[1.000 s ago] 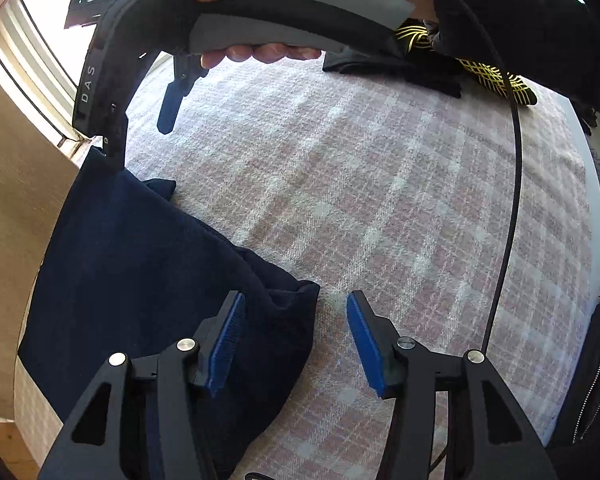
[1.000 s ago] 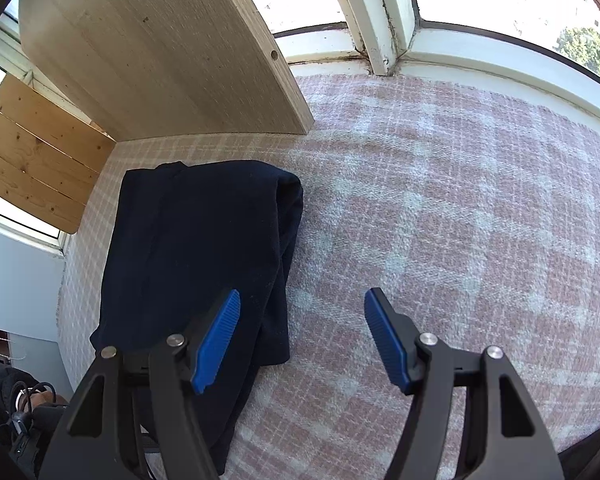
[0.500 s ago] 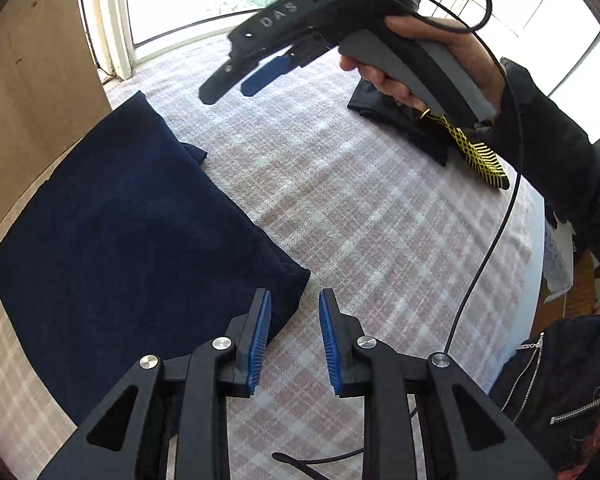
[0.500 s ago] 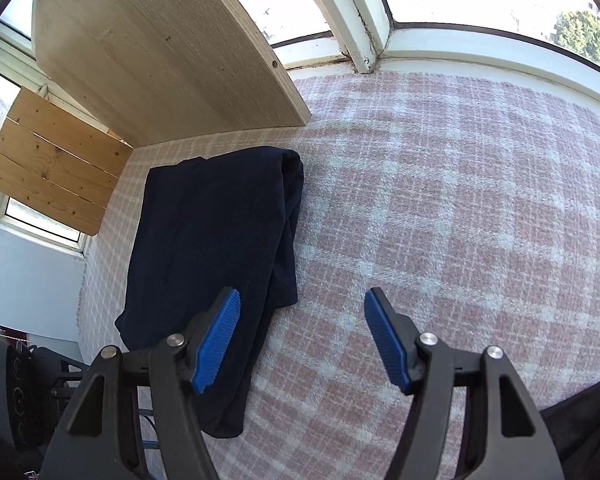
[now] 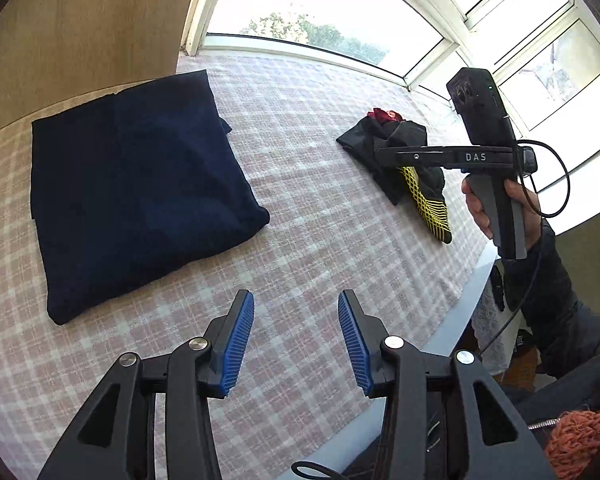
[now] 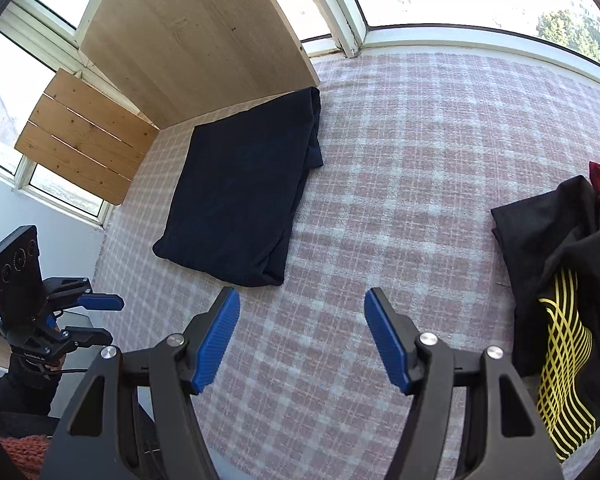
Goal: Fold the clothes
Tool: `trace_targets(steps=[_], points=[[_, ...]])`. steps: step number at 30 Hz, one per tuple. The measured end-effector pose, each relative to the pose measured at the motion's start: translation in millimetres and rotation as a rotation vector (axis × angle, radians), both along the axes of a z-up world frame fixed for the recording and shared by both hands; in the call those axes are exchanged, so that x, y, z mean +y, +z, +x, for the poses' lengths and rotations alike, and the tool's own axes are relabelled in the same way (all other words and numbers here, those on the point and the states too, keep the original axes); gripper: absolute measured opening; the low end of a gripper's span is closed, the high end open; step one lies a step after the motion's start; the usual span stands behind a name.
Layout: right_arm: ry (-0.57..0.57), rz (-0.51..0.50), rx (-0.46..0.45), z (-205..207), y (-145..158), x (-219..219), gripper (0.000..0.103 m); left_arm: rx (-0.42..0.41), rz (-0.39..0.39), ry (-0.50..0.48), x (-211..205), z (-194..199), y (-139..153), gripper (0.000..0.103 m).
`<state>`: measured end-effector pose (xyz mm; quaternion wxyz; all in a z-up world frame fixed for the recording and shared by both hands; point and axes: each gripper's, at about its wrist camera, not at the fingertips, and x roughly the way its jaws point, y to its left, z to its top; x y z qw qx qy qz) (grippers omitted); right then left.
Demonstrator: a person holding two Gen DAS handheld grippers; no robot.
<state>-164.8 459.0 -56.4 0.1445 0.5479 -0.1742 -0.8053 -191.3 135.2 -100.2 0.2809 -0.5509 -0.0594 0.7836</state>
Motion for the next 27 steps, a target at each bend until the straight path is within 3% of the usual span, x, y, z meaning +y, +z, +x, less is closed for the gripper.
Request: trace_targets(steps=[4, 8, 11, 17, 23, 25, 27], points=[[0.002, 0.010, 0.001, -6, -19, -9, 0.064, 0.108, -0.159, -0.022, 34, 2, -36, 0.042], [0.011, 0.002, -0.027, -23, -41, -13, 0.064, 0.283, -0.394, -0.167, 81, 2, -63, 0.042], [0.031, 0.003, -0.040, -37, -52, -14, 0.064, 0.329, -0.489, -0.229, 101, -10, -77, 0.042], [0.051, -0.005, -0.044, -76, -63, -4, 0.064, 0.357, -0.556, -0.331, 126, -44, -95, 0.042], [0.038, -0.027, -0.029, -117, -65, 14, 0.064, 0.327, -0.543, -0.353, 129, -75, -116, 0.045], [0.046, -0.021, -0.022, -129, -65, 15, 0.064, 0.302, -0.507, -0.337, 123, -84, -115, 0.038], [0.057, -0.006, -0.020, -143, -66, 14, 0.064, 0.284, -0.471, -0.304, 114, -91, -111, 0.022]])
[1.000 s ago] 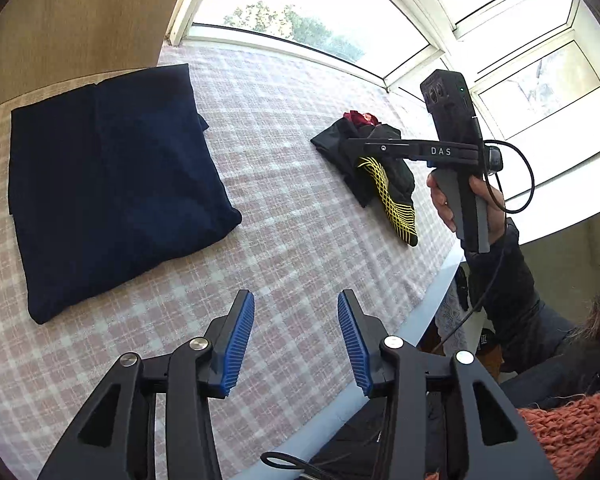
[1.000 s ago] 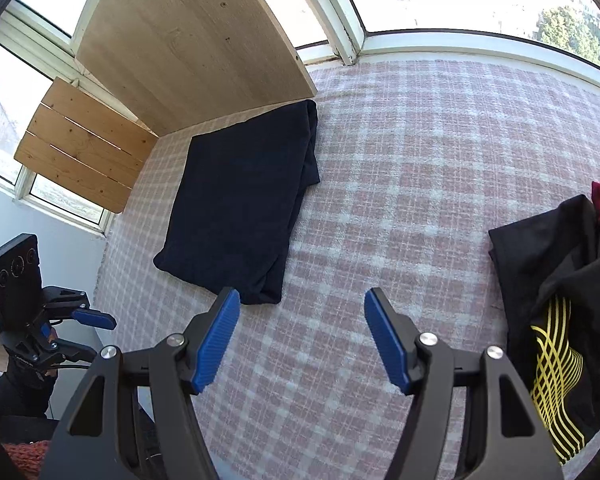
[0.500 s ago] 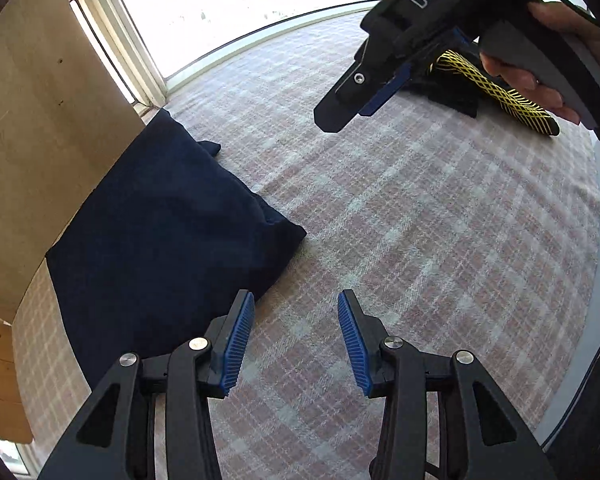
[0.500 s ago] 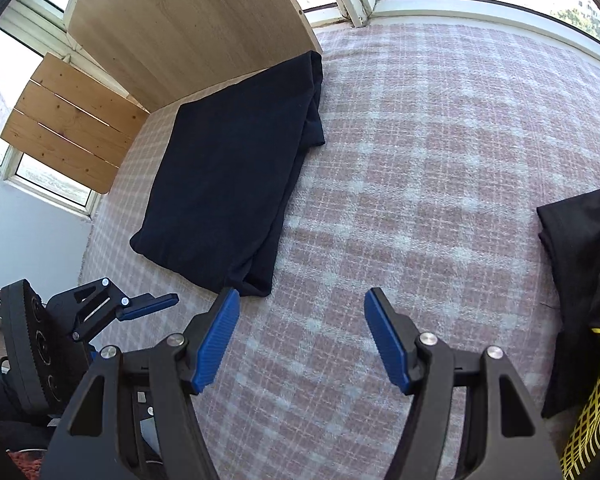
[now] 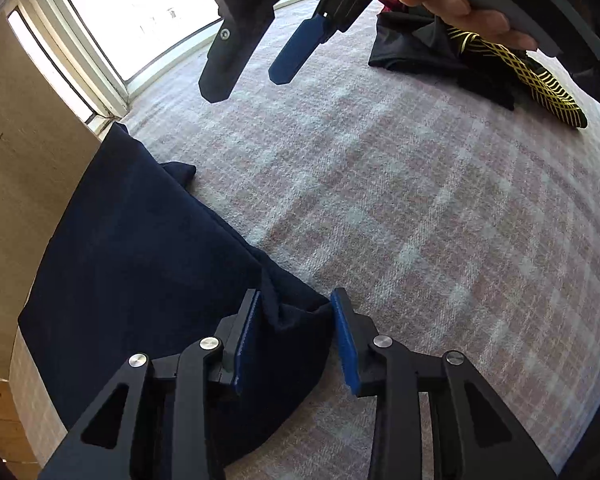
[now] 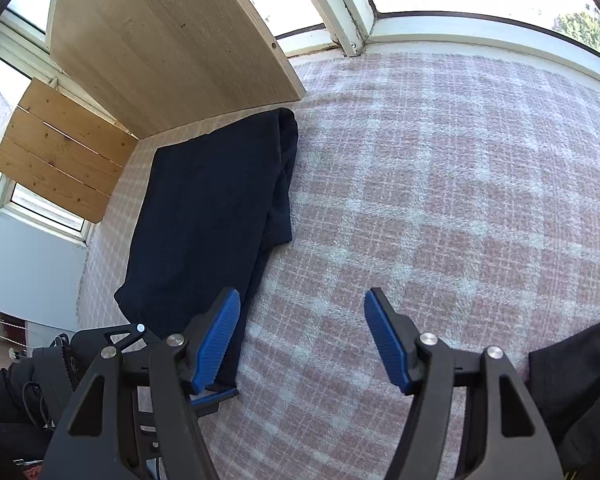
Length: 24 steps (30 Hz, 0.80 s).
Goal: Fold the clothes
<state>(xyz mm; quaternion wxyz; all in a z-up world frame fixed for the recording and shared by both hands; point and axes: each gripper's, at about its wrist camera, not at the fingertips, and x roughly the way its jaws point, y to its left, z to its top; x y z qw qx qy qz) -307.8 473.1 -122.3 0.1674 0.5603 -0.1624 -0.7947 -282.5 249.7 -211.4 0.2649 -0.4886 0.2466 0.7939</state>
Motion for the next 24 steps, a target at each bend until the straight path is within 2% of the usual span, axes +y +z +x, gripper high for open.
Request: trace_targets(steps=[4, 7, 10, 15, 21, 24], points=[[0.006, 0.053, 0.004, -33, -5, -6, 0.064, -0.058, 0.129, 0.103, -26, -14, 13, 0.017], [0.022, 0.125, 0.009, -62, -8, -19, 0.064, -0.059, 0.200, 0.190, -50, -17, 28, 0.016], [0.033, 0.178, 0.010, -91, -7, -32, 0.064, -0.026, 0.212, 0.239, -69, -21, 39, 0.016], [0.071, 0.246, -0.005, -123, -7, -59, 0.064, -0.018, 0.224, 0.258, -83, -20, 38, 0.016], [0.085, 0.320, -0.072, -143, -25, -78, 0.064, 0.003, 0.237, 0.254, -87, -20, 40, 0.016], [0.096, 0.302, -0.113, -146, -34, -80, 0.064, 0.012, 0.243, 0.261, -91, -19, 41, 0.016]])
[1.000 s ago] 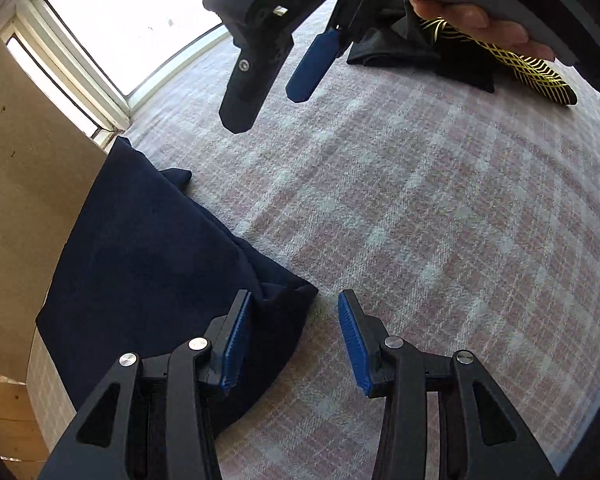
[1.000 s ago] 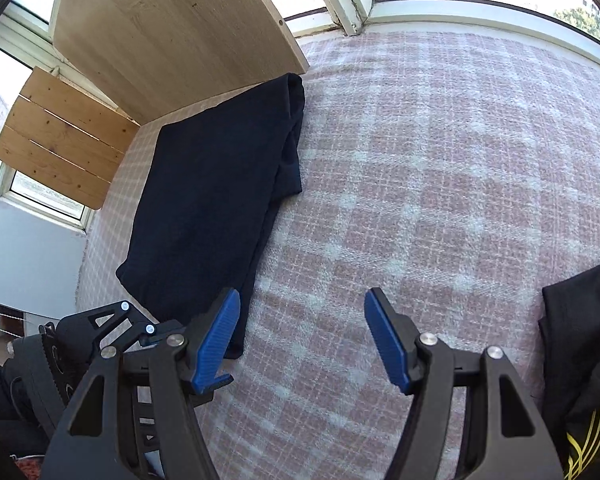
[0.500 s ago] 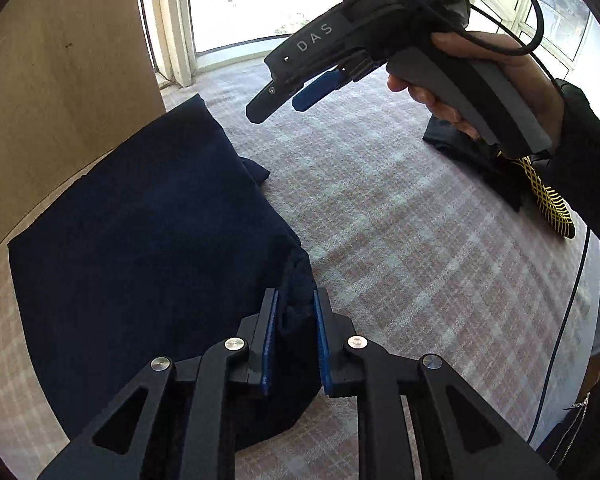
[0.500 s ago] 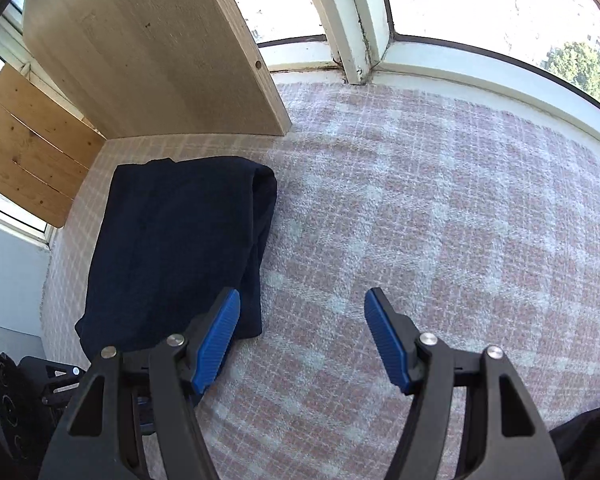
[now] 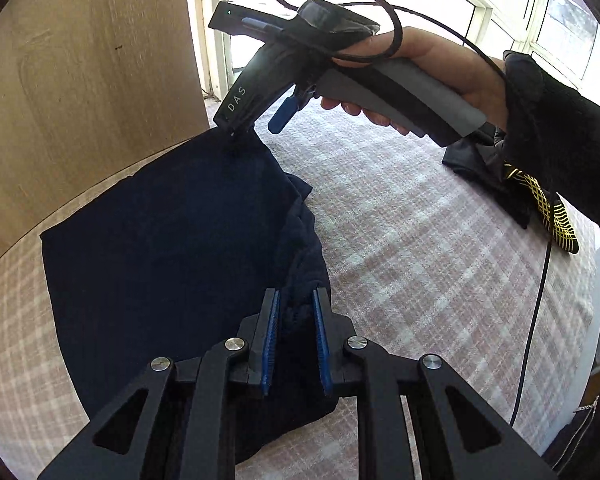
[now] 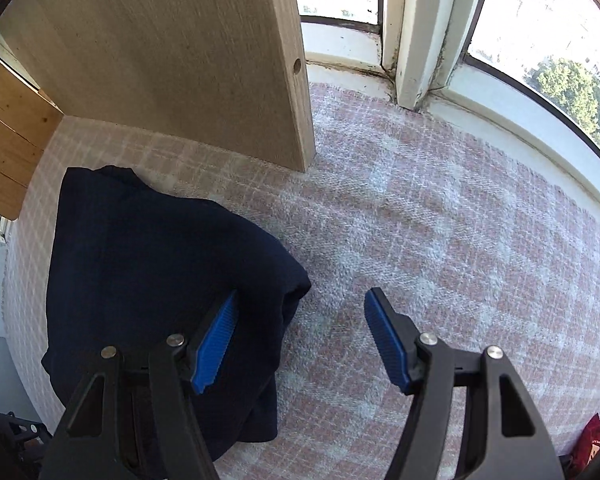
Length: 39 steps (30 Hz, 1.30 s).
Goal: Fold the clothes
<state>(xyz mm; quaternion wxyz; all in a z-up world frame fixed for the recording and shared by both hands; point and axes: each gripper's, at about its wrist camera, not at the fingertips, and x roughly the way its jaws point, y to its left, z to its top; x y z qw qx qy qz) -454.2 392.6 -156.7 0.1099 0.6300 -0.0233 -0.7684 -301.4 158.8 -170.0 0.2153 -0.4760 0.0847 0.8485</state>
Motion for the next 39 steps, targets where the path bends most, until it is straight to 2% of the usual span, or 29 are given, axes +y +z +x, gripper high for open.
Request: trace_targets(steps=[6, 10, 13, 14, 15, 16, 17, 18, 20, 23, 26, 30, 33, 35, 36, 39], points=[[0.003, -0.030, -0.041, -1, -5, 0, 0.068, 0.008, 0.043, 0.066, -26, -3, 8, 0.015], [-0.012, -0.115, -0.056, 0, -7, 4, 0.067, 0.012, 0.039, 0.104, -41, -4, 10, 0.012], [-0.002, -0.112, -0.056, 1, -8, 1, 0.066, -0.023, 0.067, 0.081, -38, 1, 6, 0.010], [0.010, -0.093, -0.051, 1, -8, -1, 0.062, -0.025, 0.056, 0.050, -32, 7, 5, 0.011], [0.020, -0.088, -0.051, 2, -8, -2, 0.052, -0.012, 0.025, 0.018, -23, 14, 3, 0.012], [0.023, -0.105, -0.064, 2, -9, -3, 0.048, 0.001, -0.006, -0.021, -13, 21, 1, 0.014], [0.025, -0.128, -0.079, 2, -9, -3, 0.036, 0.013, -0.035, -0.064, -2, 28, 0, 0.022], [0.030, -0.128, -0.083, 2, -10, -4, 0.033, 0.028, -0.056, -0.099, 8, 33, -2, 0.038], [0.043, -0.116, -0.086, 2, -11, -6, 0.031, 0.061, -0.096, -0.169, 29, 42, -5, 0.054], [0.041, -0.116, -0.091, 1, -12, -5, 0.026, 0.115, -0.216, -0.265, 60, 50, -14, 0.056], [0.034, -0.136, -0.097, 0, -12, 0, 0.022, 0.120, -0.315, -0.349, 82, 55, -29, 0.060], [0.032, -0.139, -0.092, 1, -13, 4, 0.021, 0.102, -0.386, -0.359, 94, 53, -48, 0.063], [0.038, -0.117, -0.082, -8, -10, -6, 0.021, 0.083, -0.359, -0.321, 91, 41, -48, 0.065], [0.035, -0.116, -0.080, -9, -10, -6, 0.021, 0.058, -0.310, -0.300, 87, 35, -49, 0.062], [0.032, -0.118, -0.081, -10, -11, -6, 0.021, 0.045, -0.280, -0.286, 85, 32, -49, 0.046], [0.030, -0.130, -0.081, -11, -13, -3, 0.021, 0.002, -0.202, -0.234, 75, 21, -45, 0.019]])
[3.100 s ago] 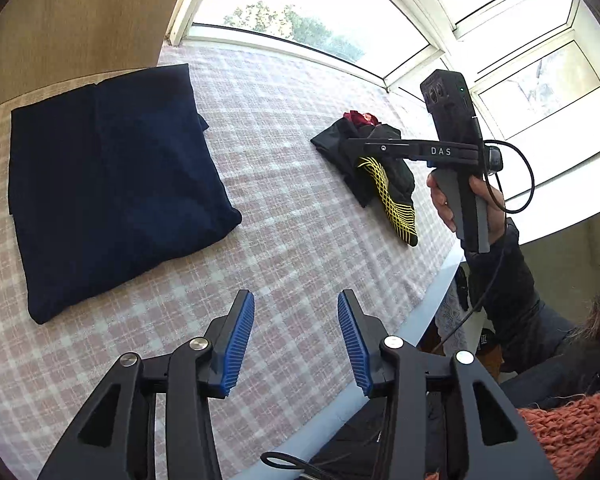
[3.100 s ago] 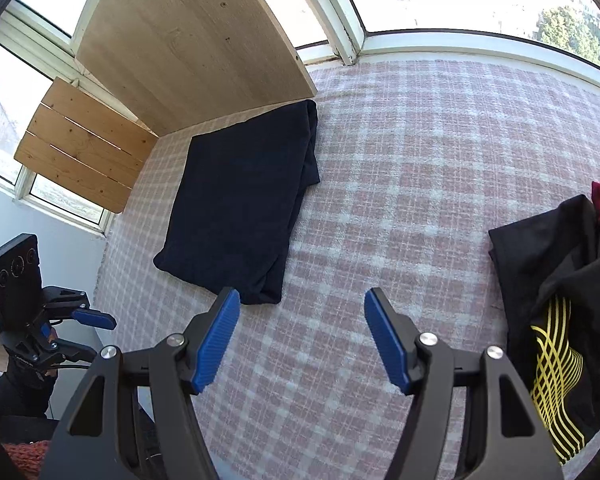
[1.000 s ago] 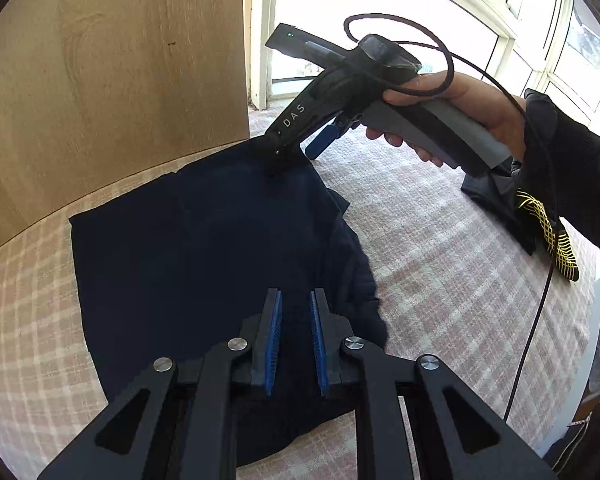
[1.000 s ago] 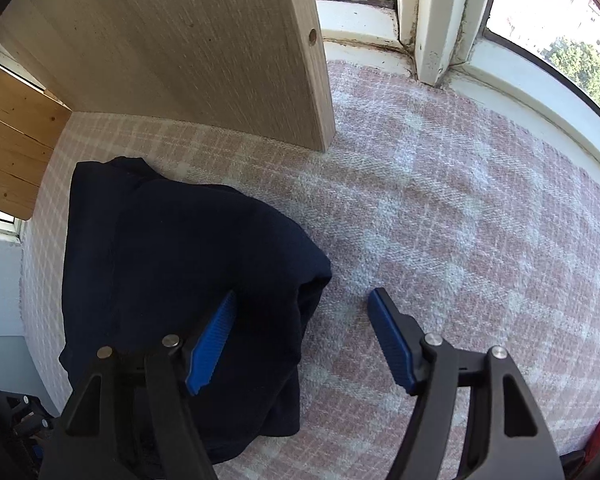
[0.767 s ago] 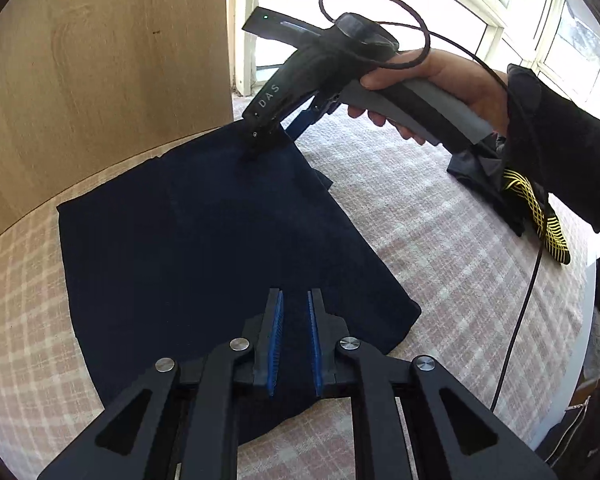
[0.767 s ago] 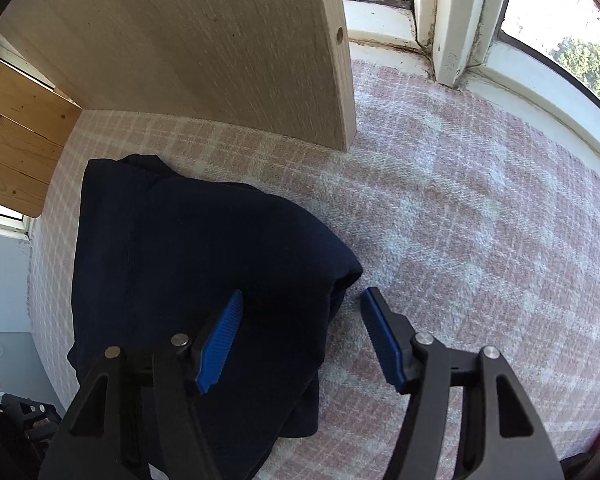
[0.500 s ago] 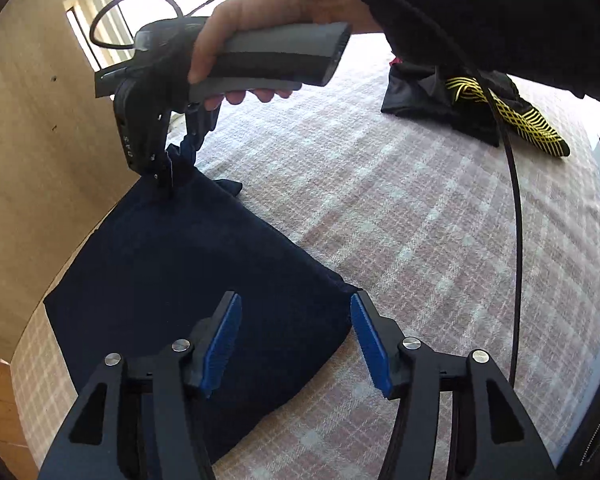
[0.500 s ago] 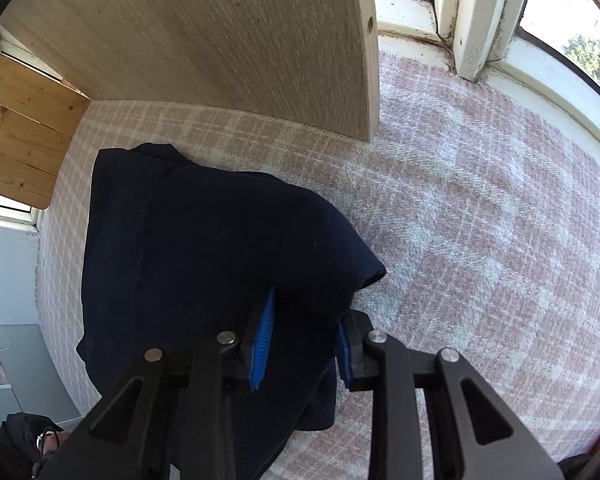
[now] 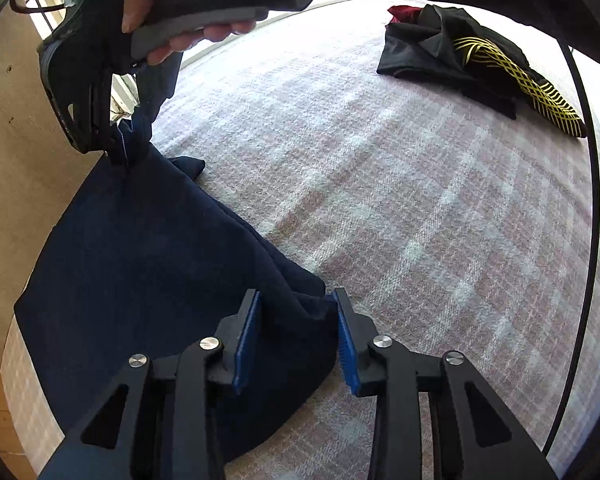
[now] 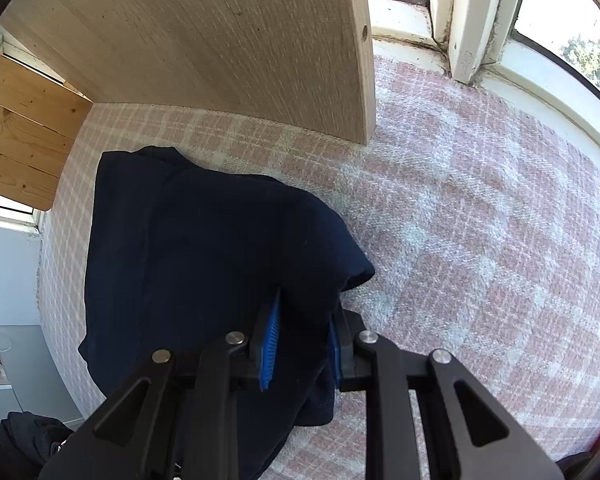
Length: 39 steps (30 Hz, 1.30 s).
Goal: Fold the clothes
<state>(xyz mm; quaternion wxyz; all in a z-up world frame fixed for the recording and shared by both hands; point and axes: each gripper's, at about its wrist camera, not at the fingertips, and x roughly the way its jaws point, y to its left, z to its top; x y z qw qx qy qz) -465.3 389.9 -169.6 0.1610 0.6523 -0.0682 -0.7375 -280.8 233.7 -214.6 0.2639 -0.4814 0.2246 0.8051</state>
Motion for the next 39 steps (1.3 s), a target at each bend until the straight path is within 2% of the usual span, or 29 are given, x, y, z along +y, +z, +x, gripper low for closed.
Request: trace_targets(steps=[5, 10, 15, 20, 25, 30, 36, 39], points=[[-0.013, -0.041, 0.006, -2, -1, 6, 0.016, -0.129, 0.261, 0.166, -50, -21, 29, 0.016], [-0.054, -0.161, 0.018, 6, 9, 8, 0.012, -0.101, 0.393, 0.315, -107, -25, 62, 0.015], [-0.074, -0.217, 0.022, 10, 13, -11, 0.012, -0.083, 0.404, 0.372, -129, -24, 64, 0.015], [-0.106, -0.223, 0.027, 20, 34, -17, 0.012, -0.057, 0.393, 0.359, -121, -13, 65, 0.015], [-0.135, -0.141, 0.061, 33, 57, -28, 0.012, -0.028, 0.434, 0.372, -134, -3, 76, 0.015], [-0.168, -0.117, 0.113, 43, 97, -47, 0.012, 0.001, 0.496, 0.378, -170, 6, 100, 0.015], [-0.239, -0.145, 0.173, 46, 146, -80, 0.012, 0.054, 0.602, 0.344, -226, 19, 127, 0.015], [-0.244, -0.132, 0.187, 41, 163, -115, 0.012, 0.067, 0.643, 0.342, -264, 27, 133, 0.015]])
